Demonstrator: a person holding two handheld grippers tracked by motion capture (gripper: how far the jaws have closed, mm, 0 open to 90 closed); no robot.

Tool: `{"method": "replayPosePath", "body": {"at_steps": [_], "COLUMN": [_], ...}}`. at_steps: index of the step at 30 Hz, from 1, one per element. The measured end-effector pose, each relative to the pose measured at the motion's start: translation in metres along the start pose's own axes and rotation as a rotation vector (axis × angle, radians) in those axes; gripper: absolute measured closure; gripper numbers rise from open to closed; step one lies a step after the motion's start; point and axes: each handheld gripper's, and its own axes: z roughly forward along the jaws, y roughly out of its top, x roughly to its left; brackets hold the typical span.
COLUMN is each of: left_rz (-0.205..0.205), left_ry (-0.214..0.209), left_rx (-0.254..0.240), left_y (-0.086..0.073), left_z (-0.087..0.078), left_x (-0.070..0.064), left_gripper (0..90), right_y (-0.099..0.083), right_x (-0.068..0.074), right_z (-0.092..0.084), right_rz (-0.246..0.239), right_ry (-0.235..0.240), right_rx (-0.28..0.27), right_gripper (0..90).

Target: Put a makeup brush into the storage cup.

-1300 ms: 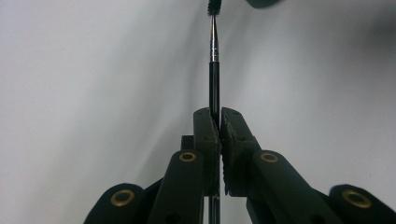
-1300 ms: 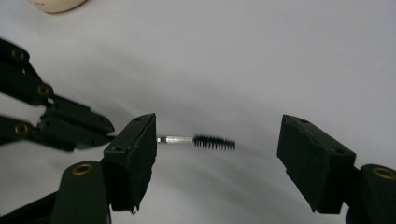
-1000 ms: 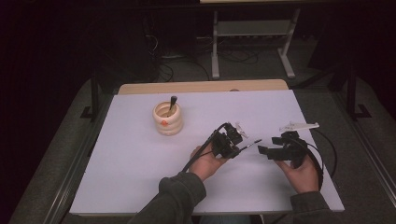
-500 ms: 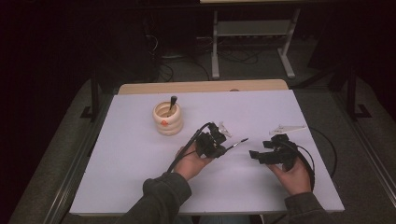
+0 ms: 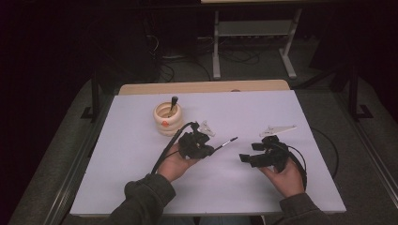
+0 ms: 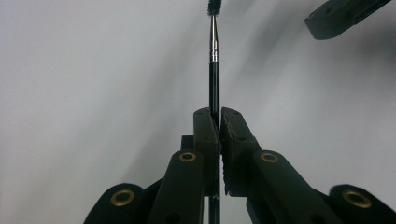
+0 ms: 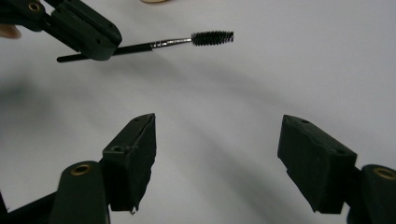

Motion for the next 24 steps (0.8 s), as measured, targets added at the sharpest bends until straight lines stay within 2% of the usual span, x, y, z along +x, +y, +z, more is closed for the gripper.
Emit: {"method": "replayPosePath", "body": {"at_steps": [2,3,9,13,19,24], "left_rz": [0.009,0.007,0.020,0.007,0.008,0.015], "left_ry": [0.000,0.000,0.003,-0.003,-0.006,0.000], "left_rx": [-0.003,-0.010,-0.019,-0.036,-0.071,-0.080], "left_y": [-0.002,-0.003,-0.008,-0.010,-0.015,-0.018], "left_z": [-0.005,-0.008,-0.020,-0.027,-0.041,-0.050], "left_x": [0.000,0.000,0.001,0.002,0.004,0.005], "left_gripper": [85.9,85.9,85.9,85.9,85.9,85.9], "right_y": [0.001,0.002,0.008,0.013,0.021,0.026], "right_x": [0.002,0.004,0.009,0.016,0.019,0.022], "right_z": [0.000,0.000,0.005,0.010,0.012,0.016], "right_rz": [-0.016,-0.002,-0.024,-0.041,-0.038,-0.047], "right_ry": [0.014,0.020,0.058,0.077,0.117,0.139], "right_rx": [0.001,0.004,-0.006,-0.004,-0.028,-0.038], "right_gripper": [27.2,27.2,26.1,25.3,25.2,25.4]}}
